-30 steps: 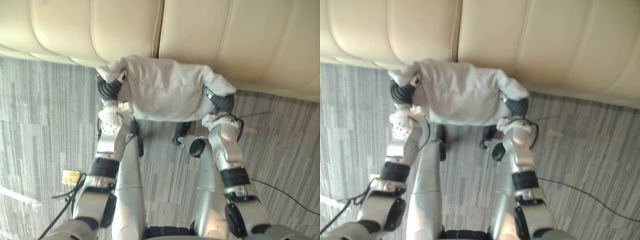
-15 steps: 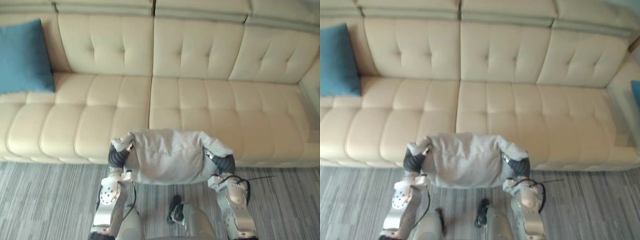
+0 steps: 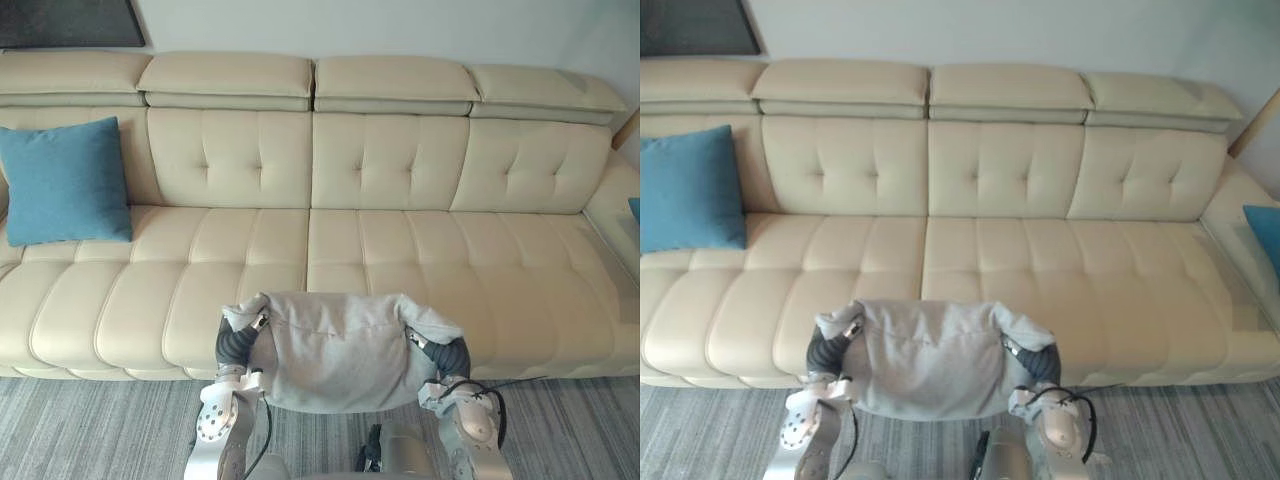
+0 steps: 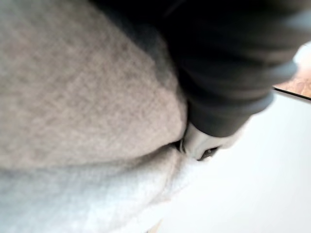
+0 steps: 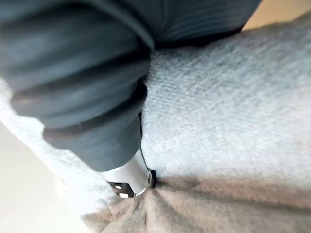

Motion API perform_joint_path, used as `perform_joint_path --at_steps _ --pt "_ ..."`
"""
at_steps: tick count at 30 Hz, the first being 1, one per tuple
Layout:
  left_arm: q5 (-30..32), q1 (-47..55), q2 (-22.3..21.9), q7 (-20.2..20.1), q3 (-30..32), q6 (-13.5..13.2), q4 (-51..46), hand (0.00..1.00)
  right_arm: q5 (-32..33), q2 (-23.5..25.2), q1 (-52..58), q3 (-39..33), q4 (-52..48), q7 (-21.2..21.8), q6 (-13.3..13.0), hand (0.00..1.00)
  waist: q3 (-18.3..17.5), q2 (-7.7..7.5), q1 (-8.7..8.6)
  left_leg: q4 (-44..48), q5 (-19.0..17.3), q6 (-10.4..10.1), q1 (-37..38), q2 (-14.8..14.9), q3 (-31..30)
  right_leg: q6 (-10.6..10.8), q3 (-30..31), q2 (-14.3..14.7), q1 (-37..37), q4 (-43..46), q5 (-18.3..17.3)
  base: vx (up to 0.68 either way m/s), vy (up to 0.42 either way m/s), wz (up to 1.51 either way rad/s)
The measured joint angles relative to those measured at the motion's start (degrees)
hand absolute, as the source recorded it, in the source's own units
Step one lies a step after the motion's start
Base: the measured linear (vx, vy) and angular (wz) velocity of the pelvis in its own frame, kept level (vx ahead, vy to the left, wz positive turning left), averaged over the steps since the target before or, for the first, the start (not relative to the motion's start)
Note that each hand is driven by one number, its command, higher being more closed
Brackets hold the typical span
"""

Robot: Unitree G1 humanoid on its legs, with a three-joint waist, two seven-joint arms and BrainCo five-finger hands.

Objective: Pick up cushions and gather them together orderly.

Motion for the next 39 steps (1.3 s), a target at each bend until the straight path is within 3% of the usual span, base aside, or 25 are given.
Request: perform_joint_path --at_steps 1,2,3,4,5,7,8,11,12,14,16,17,20,25,30,36,39 --pt "0.01 -0.21 -0.06 -0.06 -0.12 0.07 0.06 1.00 0.04 -0.09 0.23 -0.09 -0.02 0.00 -0.01 1.00 -0.22 -0.44 -0.16 -0.06 -0.44 -0.81 0.12 -0.31 -0.97 -1.08 1.54 0.62 0.79 -2.82 3.44 0.29 -0.201 0.31" --pt "0.15 -0.36 -1.69 -0.13 -1.03 1.14 1.26 1.00 0.04 -1.28 0.37 -0.93 0.34 -0.02 0.30 1.00 -0.14 2.77 0.04 -0.86 -0.67 -1.15 1.36 0.91 -5.27 -2.52 0.39 2.59 2.36 -1.89 1.76 0.39 -0.217 0.23" --pt "0.55 -0.18 -2.37 -0.37 -1.48 1.90 1.40 1.00 0.07 -1.31 0.92 -1.89 0.04 -0.06 0.58 1.00 -0.42 3.18 0.15 -0.80 2.16 -2.77 1.83 0.77 -8.53 -3.64 -0.82 2.34 2.27 0.71 -0.76 0.40 -0.232 0.24" --pt "0.59 -0.11 -2.66 -0.49 -1.80 2.15 1.50 1.00 0.06 -1.35 1.39 -2.19 -0.29 -0.07 0.63 1.00 -0.61 3.33 -0.05 0.12 2.96 -2.60 1.60 0.70 -9.80 -3.82 -1.40 2.14 2.72 1.43 -1.88 0.42 -0.239 0.67" --pt "0.64 -0.20 -3.40 -0.96 -3.10 2.15 1.78 1.00 0.09 -1.86 3.01 -3.22 -1.68 -0.09 0.61 1.00 -1.05 4.10 -0.79 6.88 4.28 -2.37 -1.09 1.41 -11.42 -4.70 -4.53 1.92 5.65 0.43 -3.78 0.34 -0.217 0.90" --pt "0.61 -0.45 -3.80 -1.82 -3.82 2.13 1.87 1.00 0.39 -2.05 4.43 -4.02 -3.32 -0.21 0.59 1.00 -1.20 4.26 -1.28 19.07 8.83 -2.92 -6.90 2.57 -11.03 -5.51 -7.14 2.08 9.29 -1.72 -4.29 0.32 -0.187 0.73" --pt "0.59 -0.29 -3.91 -2.30 -3.86 2.07 1.94 1.00 1.22 -2.40 5.28 -3.99 -4.89 -0.33 0.57 1.00 -1.00 3.84 -0.55 26.84 13.52 -3.21 -10.46 3.89 -8.95 -6.20 -7.34 2.32 12.32 -3.91 -4.41 0.23 -0.114 0.15" --pt "0.59 0.27 -3.86 -3.12 -3.94 1.99 1.95 1.00 2.35 -3.05 4.97 -3.99 -6.22 -0.81 -0.09 1.00 -1.15 3.45 0.45 32.61 12.10 -1.12 -15.43 6.13 -2.77 -6.78 -7.35 2.44 17.61 -8.57 -4.33 0.24 -0.049 -0.04" --pt "0.59 0.29 -3.87 -3.18 -3.94 1.97 1.95 1.00 2.32 -3.02 4.97 -3.98 -6.55 -0.95 -0.09 1.00 -1.18 3.46 0.55 31.49 11.34 -0.72 -15.53 6.35 -1.88 -6.78 -7.28 2.42 18.28 -9.17 -4.31 0.20 0.023 -0.12" --pt "0.62 0.35 -3.88 -3.23 -3.87 1.85 1.94 1.00 2.34 -2.96 4.76 -3.95 -6.62 -1.16 -0.08 1.00 -1.34 3.49 1.14 19.41 9.87 -0.11 -14.93 5.68 -1.20 -6.68 -6.30 2.42 19.95 -10.15 -4.26 0.19 0.102 -0.25" --pt "0.68 0.39 -4.01 -3.23 -3.89 1.88 1.94 1.00 2.33 -3.02 4.75 -3.97 -6.63 -1.18 -0.09 1.00 -1.77 3.97 1.12 9.46 13.11 0.88 -13.63 4.15 -2.00 -6.46 -5.81 2.66 19.95 -10.00 -4.19 0.15 0.163 -0.19" --pt "0.78 0.57 -3.05 -3.21 -3.80 1.92 2.16 1.00 2.21 -2.32 4.63 -3.88 -6.00 -1.20 0.25 1.00 -2.99 3.01 1.12 4.17 13.13 -0.53 -11.21 2.34 -4.30 -4.96 -3.65 2.45 19.69 -10.79 -3.81 0.13 0.161 -0.16" --pt "0.85 0.92 -2.00 -3.21 -3.80 1.98 2.17 1.00 2.13 -0.46 4.60 -3.92 -5.97 -1.20 0.29 1.00 -4.12 0.99 0.61 -1.49 13.19 -0.62 -7.88 0.48 -3.33 -2.74 -1.11 0.92 20.83 -13.46 -2.44 0.09 0.170 -0.07" --pt "1.60 0.90 -0.64 -3.17 -3.86 1.78 2.15 1.00 2.00 -0.48 1.77 -3.78 -3.91 -1.19 0.31 1.00 -5.41 0.07 0.60 -7.79 13.31 -0.81 -3.05 -1.98 -1.17 -0.44 2.71 -0.59 23.34 -18.12 -0.93 0.00 0.126 -0.23" --pt "1.83 -4.42 3.04 -1.67 -3.97 1.80 2.88 1.00 -0.51 -0.74 -5.21 -3.30 0.63 -2.29 0.26 1.00 -5.62 -0.37 0.17 -12.10 15.97 -1.17 -2.77 -2.47 -0.91 -0.03 4.21 -0.41 23.02 -22.55 2.34 -0.07 0.024 -0.11" --pt "2.24 -18.61 6.67 5.13 -3.49 1.48 6.81 1.00 -2.71 -2.40 -19.49 -1.30 5.70 -6.25 0.24 1.00 -4.51 -0.25 0.06 -16.62 20.41 -1.12 -6.78 -2.63 -1.07 -0.26 4.78 -0.01 17.95 -25.26 6.19 -0.09 -0.007 -0.05" --pt "2.28 -28.16 6.92 9.10 -1.24 0.73 8.54 1.00 -2.93 -3.27 -30.44 -0.77 7.57 -8.71 0.22 1.00 -1.27 -0.24 0.19 -18.17 22.77 -0.91 -9.74 -2.67 -1.02 -0.13 5.04 0.12 14.50 -26.17 8.36 -0.10 -0.010 -0.02"
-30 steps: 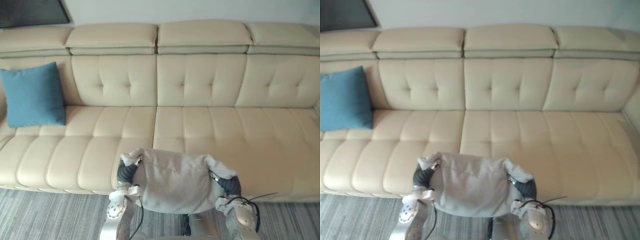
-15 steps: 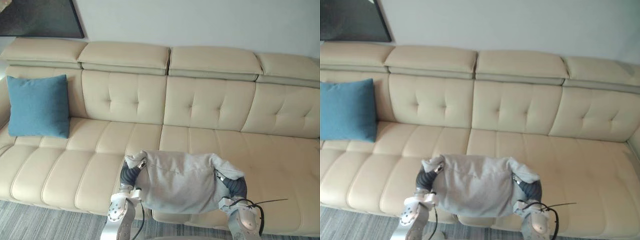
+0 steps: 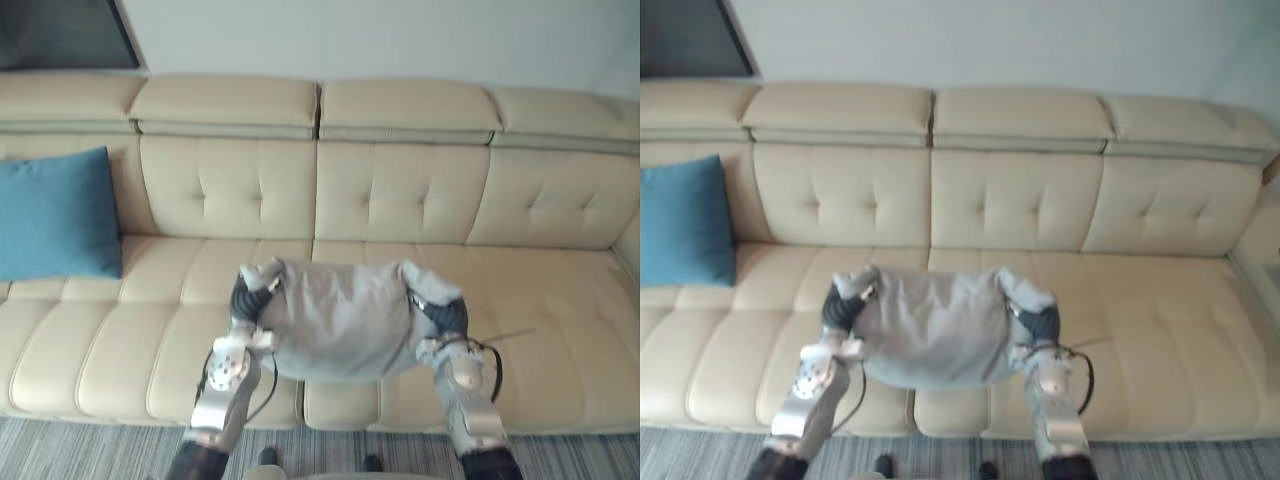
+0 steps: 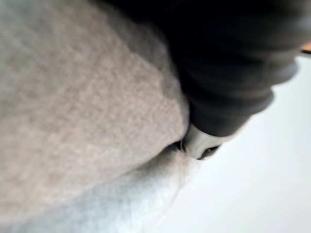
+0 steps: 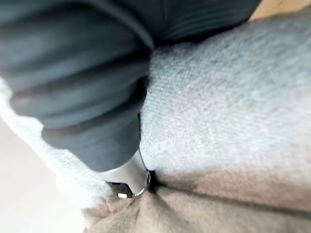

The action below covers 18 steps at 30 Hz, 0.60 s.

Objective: Pick up cushions and gather them together orderly.

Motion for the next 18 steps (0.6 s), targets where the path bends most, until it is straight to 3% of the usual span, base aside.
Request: perform_joint_path --at_steps 2,8,9,14,18 --pt "1.89 -7.04 0.64 4.26 0.84 -1.43 1.76 1.00 -0.03 -0.26 -7.84 0.10 1.34 -2.17 -0.34 1.00 1.06 -0.08 0.13 0.00 1.30 0.15 -4.33 0.02 0.04 0.03 0.17 0.04 -4.39 0.16 1.25 -0.11 -0.009 -0.03" --pt "2.19 -22.25 2.23 10.00 1.13 -2.49 8.79 1.00 0.09 -3.01 -20.56 0.19 5.12 -6.76 -0.34 1.00 3.72 0.39 0.78 0.08 3.22 0.35 -11.25 -0.14 -0.41 0.11 0.04 -0.15 -12.21 2.76 1.64 -0.05 -0.007 0.04" --pt "2.18 -26.52 2.24 11.04 1.42 -2.96 12.22 1.00 0.07 -4.25 -24.34 0.16 7.29 -8.19 -0.33 1.00 5.63 0.90 0.67 0.00 3.78 0.30 -11.84 -0.29 -1.06 0.11 -0.39 -0.30 -12.73 3.11 1.64 -0.02 -0.001 0.15" --pt "0.94 -35.23 2.94 11.67 1.94 -3.97 20.38 1.00 0.02 -6.71 -33.41 0.02 12.67 -10.08 -0.36 1.00 8.83 2.68 0.04 -3.55 7.20 -0.04 -14.21 -0.47 -3.39 0.12 -2.22 -0.40 -16.08 3.83 1.64 -0.03 -0.010 0.17" --pt "-0.70 -40.15 4.13 11.53 1.95 -4.20 25.62 1.00 -0.03 -6.86 -37.55 -0.36 15.69 -10.72 -0.35 1.00 11.42 2.94 -0.24 -5.18 9.18 -0.42 -16.41 -0.44 -4.14 0.11 -2.46 -0.34 -19.42 5.27 1.64 -0.02 -0.006 0.07"
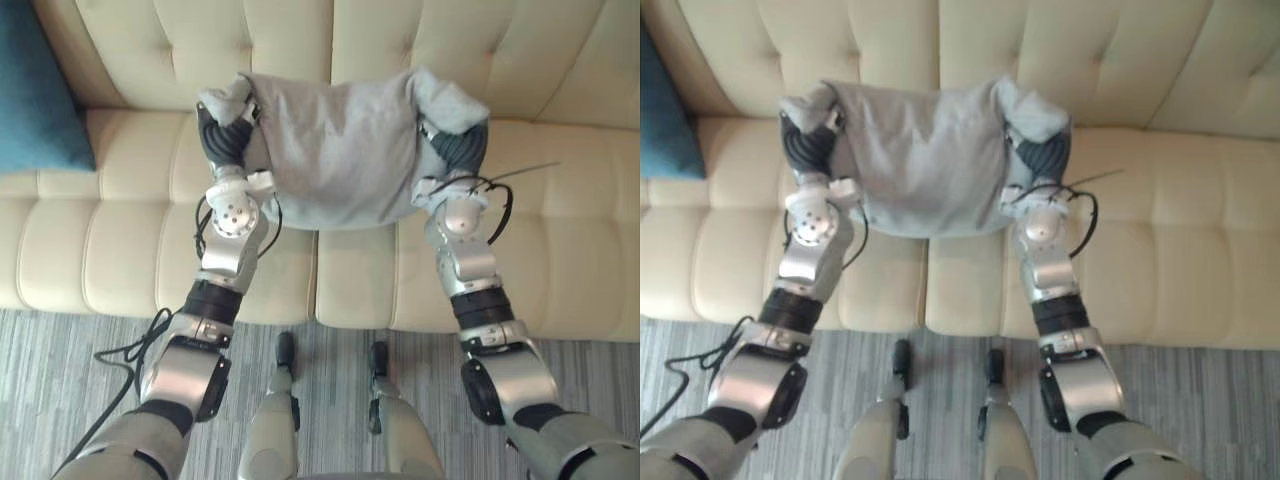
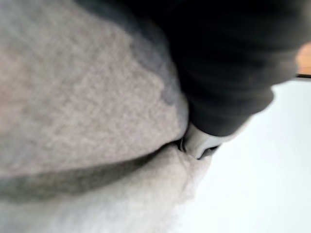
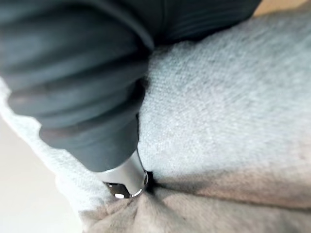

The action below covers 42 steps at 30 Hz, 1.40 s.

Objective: Pick up cushions and gather them together orderly.

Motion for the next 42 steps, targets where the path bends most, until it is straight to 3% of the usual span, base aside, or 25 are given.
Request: perform_joint_path --at_steps 1,2,9,12,14,15,16,23,27,30,34,36,38,42 --pt "0.00 -1.08 0.22 -0.02 0.00 -0.06 1.14 1.00 -0.01 -0.01 -0.85 0.00 0.68 -0.15 -0.16 1.00 0.41 0.05 -0.12 -0.17 0.21 -0.02 -0.56 -0.03 -0.12 0.00 -0.10 -0.04 -0.66 0.15 0.00 -0.03 0.003 0.04" --pt "0.00 -3.10 0.88 -0.02 0.01 -0.73 2.19 0.00 -0.03 -0.08 -2.88 -0.17 1.34 -0.48 -0.88 0.00 1.30 0.05 -0.28 -0.38 0.74 -0.10 -1.33 -0.06 -0.23 0.00 -0.09 -0.08 -1.69 0.68 0.00 -0.04 0.002 0.03" --pt "0.13 -14.25 5.31 -0.43 0.69 -1.18 8.60 0.00 -1.54 -2.26 -12.85 -2.73 4.63 -1.92 -1.96 0.00 2.71 0.08 -0.31 -0.79 1.90 -0.48 -5.72 0.05 -0.30 0.12 0.48 -0.02 -7.38 2.33 0.53 -0.04 -0.002 -0.03" --pt "-0.02 -18.18 6.56 -1.52 2.07 -1.01 12.19 0.00 0.76 -2.83 -16.78 -3.80 7.37 -1.58 -2.25 0.00 2.79 0.07 -0.27 -0.80 1.95 -0.49 -6.49 0.13 0.21 0.22 0.97 0.05 -8.43 2.33 0.83 -0.01 -0.003 -0.09" --pt "-2.37 -22.88 7.22 -3.00 3.45 -0.42 15.44 0.00 9.24 -3.96 -21.90 -4.89 11.55 0.40 -2.41 0.00 2.79 0.06 -0.29 -0.79 2.21 -0.43 -7.58 0.22 0.76 0.17 0.84 0.07 -9.63 2.32 1.23 0.00 -0.006 -0.05" --pt "-2.55 -23.51 7.25 -3.20 3.69 -0.21 15.61 0.00 10.50 -4.23 -22.63 -5.14 12.14 0.71 -2.42 0.00 2.79 0.06 -0.29 -0.79 2.29 -0.43 -7.71 0.24 0.85 0.15 0.79 0.07 -9.74 2.32 1.28 0.00 0.000 0.00" --pt "-4.57 -25.26 7.45 -4.50 4.48 0.38 15.64 0.00 16.72 -5.36 -24.84 -6.04 13.61 1.97 -2.44 0.00 2.79 0.06 -0.25 -0.78 2.34 -0.42 -8.14 0.29 0.84 0.14 0.35 0.03 -9.98 2.28 1.29 0.02 -0.013 0.04" --pt "-9.03 -26.90 10.20 -8.48 6.88 0.54 15.65 0.00 29.41 -10.88 -26.53 -7.48 15.26 5.12 -2.41 0.00 2.78 0.06 -0.15 -0.77 2.48 -0.61 -7.79 0.88 0.95 0.13 -0.71 -0.04 -9.38 2.28 1.28 0.03 -0.014 0.02" --pt "-12.74 -24.99 12.34 -10.45 9.08 0.46 15.37 0.00 32.91 -14.95 -23.32 -9.29 14.26 5.95 -2.42 0.00 2.78 0.06 -0.19 -0.78 2.92 -1.28 -6.11 0.93 0.93 0.05 -1.05 -0.11 -7.40 2.29 1.16 0.04 -0.028 0.07" --pt "-13.39 -14.08 14.86 -11.98 11.50 -0.04 8.67 0.00 33.21 -18.05 -12.46 -11.86 6.45 8.07 -2.51 0.00 2.75 0.03 -0.23 -0.80 2.93 -1.31 -3.60 0.77 0.99 -0.26 -1.05 -0.22 -5.09 3.11 -0.32 0.04 -0.039 0.06" --pt "-13.24 3.04 13.77 -12.68 12.94 -0.27 -0.13 0.00 32.25 -17.71 4.33 -15.12 -2.59 9.66 -2.85 0.00 2.69 -0.04 -0.31 -0.82 2.89 -1.30 -1.82 0.66 0.93 -0.44 -1.22 -0.16 -4.11 5.30 -1.88 0.02 -0.029 0.06" --pt "-13.02 11.88 10.02 -12.74 13.41 -0.25 -3.76 0.00 31.22 -15.54 13.65 -16.21 -6.23 10.66 -2.79 0.00 2.69 -0.05 -0.34 -0.84 2.85 -1.28 -0.33 0.57 0.84 -0.49 -1.37 -0.21 -2.73 6.11 -2.61 0.02 -0.032 0.09" --pt "-9.79 25.01 2.73 -13.83 12.34 -0.10 -8.24 0.00 26.49 -9.70 26.48 -16.91 -10.56 12.78 -2.72 0.00 2.43 -0.10 -0.32 -0.84 1.07 -0.71 3.14 0.67 0.84 -0.52 -1.59 -0.20 -0.17 8.20 -4.42 0.02 -0.022 0.08" --pt "-6.64 39.06 -4.35 -16.92 9.48 0.55 -8.81 0.00 20.24 -1.22 40.46 -16.32 -12.45 15.41 -2.49 0.00 0.20 -0.62 -0.25 -0.85 -1.34 -0.46 5.88 0.12 0.85 0.17 -1.53 -0.86 1.42 10.55 -7.40 0.00 -0.007 0.06"
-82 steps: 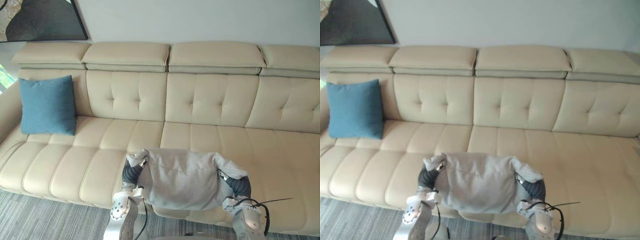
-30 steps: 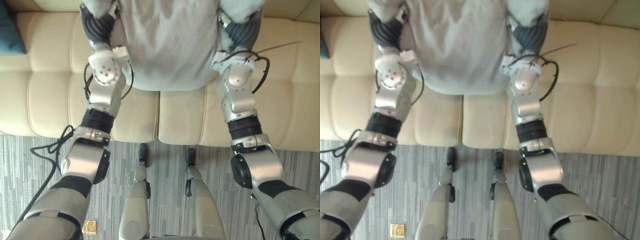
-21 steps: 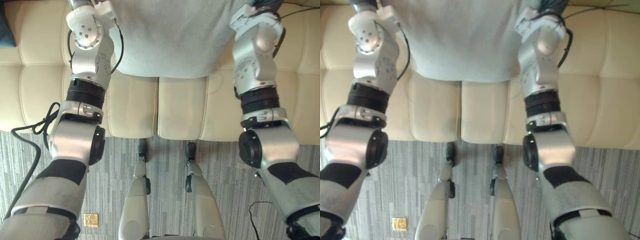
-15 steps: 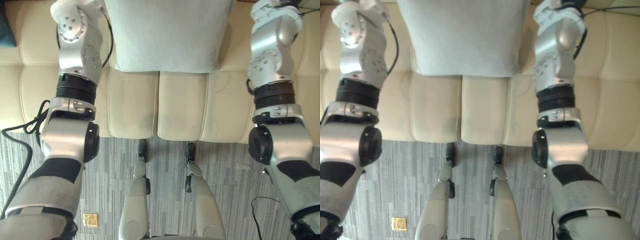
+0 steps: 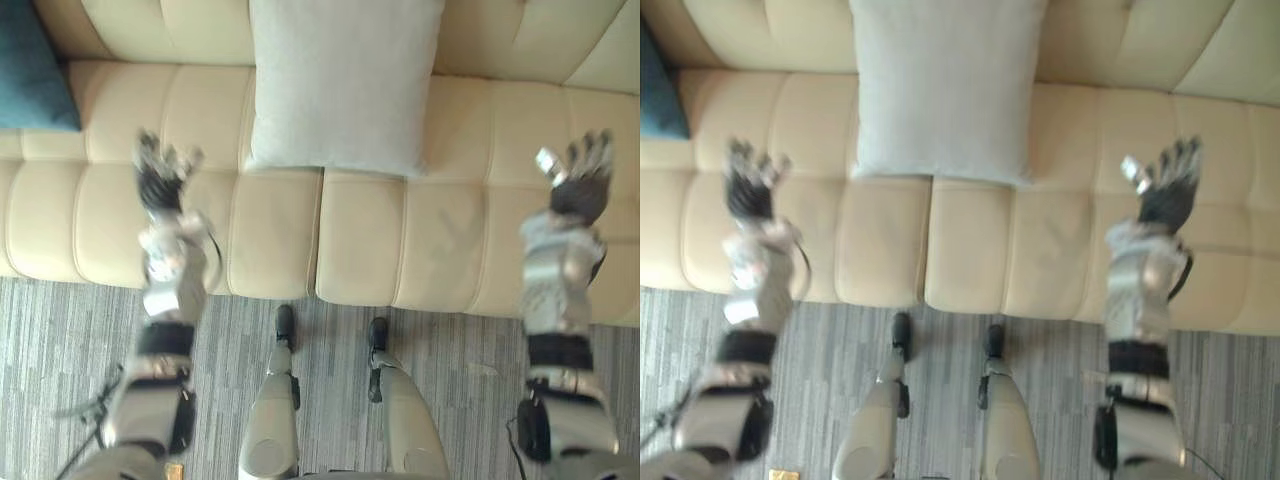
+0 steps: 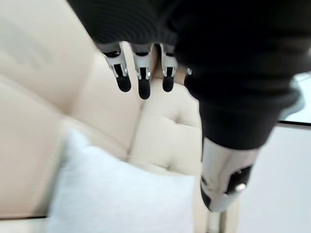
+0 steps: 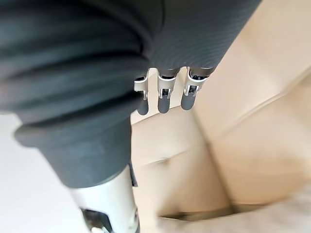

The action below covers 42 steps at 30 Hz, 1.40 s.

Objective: Pick up cushions and gather them together orderly.

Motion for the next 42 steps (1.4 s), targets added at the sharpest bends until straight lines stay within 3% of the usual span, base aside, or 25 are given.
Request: perform_joint_path --at_steps 3,5,9,14,22,27,30,31,32,34,35,36,38,41,42 --pt "2.53 9.94 -3.94 -2.70 -0.71 0.89 1.01 0.00 -6.62 5.72 9.43 3.04 1.95 1.95 0.93 0.00 -2.55 0.13 0.16 0.00 -0.74 0.28 3.01 -0.09 0.38 0.19 0.27 -0.10 3.21 -0.97 -0.25 0.06 0.004 -0.05" --pt "5.33 15.86 -6.46 -4.57 -0.48 2.25 6.05 0.00 -10.90 9.40 15.69 5.54 8.35 3.50 2.01 0.00 -6.59 0.28 0.15 0.00 -1.89 0.58 6.00 -0.12 0.50 0.32 0.01 -0.09 7.07 -2.82 -0.66 0.10 0.002 0.02" --pt "10.43 19.88 -8.26 -6.66 0.21 4.70 15.48 0.00 -15.21 11.23 18.55 6.35 18.45 4.92 3.57 0.00 -10.86 0.33 0.15 0.00 -3.45 0.94 10.88 -0.20 1.82 0.81 0.39 -0.03 12.66 -5.49 -0.64 0.11 0.003 -0.09" --pt "17.43 20.25 -9.14 -7.49 1.94 6.26 26.17 0.00 -17.64 11.37 18.52 5.51 30.03 5.53 4.55 0.00 -13.60 0.06 0.05 0.00 -4.77 0.69 15.72 -0.19 2.86 1.20 1.58 0.34 18.46 -9.26 0.14 0.08 0.010 -0.12" --pt "20.96 20.40 -9.04 -8.53 5.58 7.23 32.94 0.00 -19.67 11.28 17.63 2.23 38.49 5.92 5.97 0.00 -14.50 -0.47 0.01 0.01 -6.75 0.58 21.08 -0.20 7.06 0.98 6.27 0.88 22.86 -12.86 2.39 0.06 0.014 -0.29" --pt "20.97 20.22 -9.12 -8.54 7.48 7.25 33.67 0.00 -19.72 11.32 16.77 2.28 38.68 5.95 6.06 0.00 -14.26 -0.97 0.13 0.02 -7.61 0.70 23.06 -0.47 10.54 1.33 9.61 1.00 22.76 -12.69 3.04 0.00 0.026 -0.42" --pt "21.57 19.48 -8.97 -8.37 8.52 7.29 33.87 0.00 -19.98 11.51 14.95 3.54 38.60 5.78 6.40 0.00 -13.05 -1.98 0.49 4.04 -10.26 0.92 22.62 -0.24 13.05 1.37 10.29 1.06 20.85 -9.90 3.15 -0.07 0.006 -0.46" --pt "21.71 18.67 -8.85 -8.27 8.82 7.37 33.66 0.00 -20.20 11.95 14.46 3.95 38.13 5.62 6.40 0.00 -12.38 -2.54 0.49 7.97 -12.35 1.86 20.93 0.30 13.77 1.11 8.67 0.97 19.86 -8.13 3.70 -0.11 -0.058 -0.37" --pt "22.62 18.67 -9.16 -8.14 9.77 7.48 33.04 0.00 -21.10 12.00 13.36 4.74 38.06 5.21 6.41 0.00 -12.15 -2.11 0.72 11.09 -13.54 2.53 18.37 1.98 14.68 1.18 7.01 1.03 19.05 -7.95 4.61 -0.13 -0.054 -0.25" --pt "22.70 18.29 -9.71 -8.12 10.26 7.61 32.44 0.00 -21.79 12.41 13.27 5.10 37.65 5.17 6.44 0.00 -11.66 -1.61 0.41 12.73 -13.30 2.17 17.00 2.69 14.41 -0.89 2.89 0.35 15.17 5.70 -1.64 -0.10 -0.041 0.12" --pt "22.68 18.45 -9.76 -8.08 9.98 7.71 31.89 0.00 -21.80 12.66 13.86 5.08 37.68 5.14 6.54 0.00 -11.71 -1.72 0.52 13.04 -13.04 1.96 17.17 2.89 13.78 0.05 0.14 -0.59 14.41 16.99 -5.79 -0.06 -0.124 0.33" --pt "22.65 18.90 -9.69 -7.99 10.00 7.73 31.00 0.00 -21.80 12.73 13.95 5.13 37.73 5.15 6.53 0.00 -12.06 -2.24 0.78 13.59 -12.60 1.38 16.99 2.77 12.88 0.64 -1.25 -2.22 15.28 23.79 -7.62 -0.04 -0.149 0.29" --pt "22.57 18.96 -8.99 -7.60 10.68 7.83 30.96 0.00 -21.83 12.69 13.30 5.13 37.87 5.10 6.47 0.00 -12.35 -3.57 1.13 15.86 -12.20 1.02 15.73 2.03 12.86 1.90 -2.67 -3.53 15.18 23.61 -8.89 -0.04 -0.191 -0.03" --pt "22.54 18.31 -11.46 -7.04 10.42 8.47 30.38 0.00 -21.85 10.85 11.24 4.80 37.68 4.41 6.44 0.00 -12.82 0.28 4.01 14.04 -10.99 4.15 11.50 1.99 11.76 0.23 -1.61 0.99 18.64 7.66 -8.13 -0.12 -0.040 -0.38" --pt "22.53 17.28 -11.59 -6.62 9.71 8.34 29.96 0.00 -21.83 10.83 9.50 4.86 37.66 3.92 6.41 0.00 -11.79 0.02 4.53 14.37 -9.07 1.64 9.59 2.50 11.66 -1.55 -2.65 0.94 17.81 5.56 -9.92 -0.29 -0.093 -0.10"
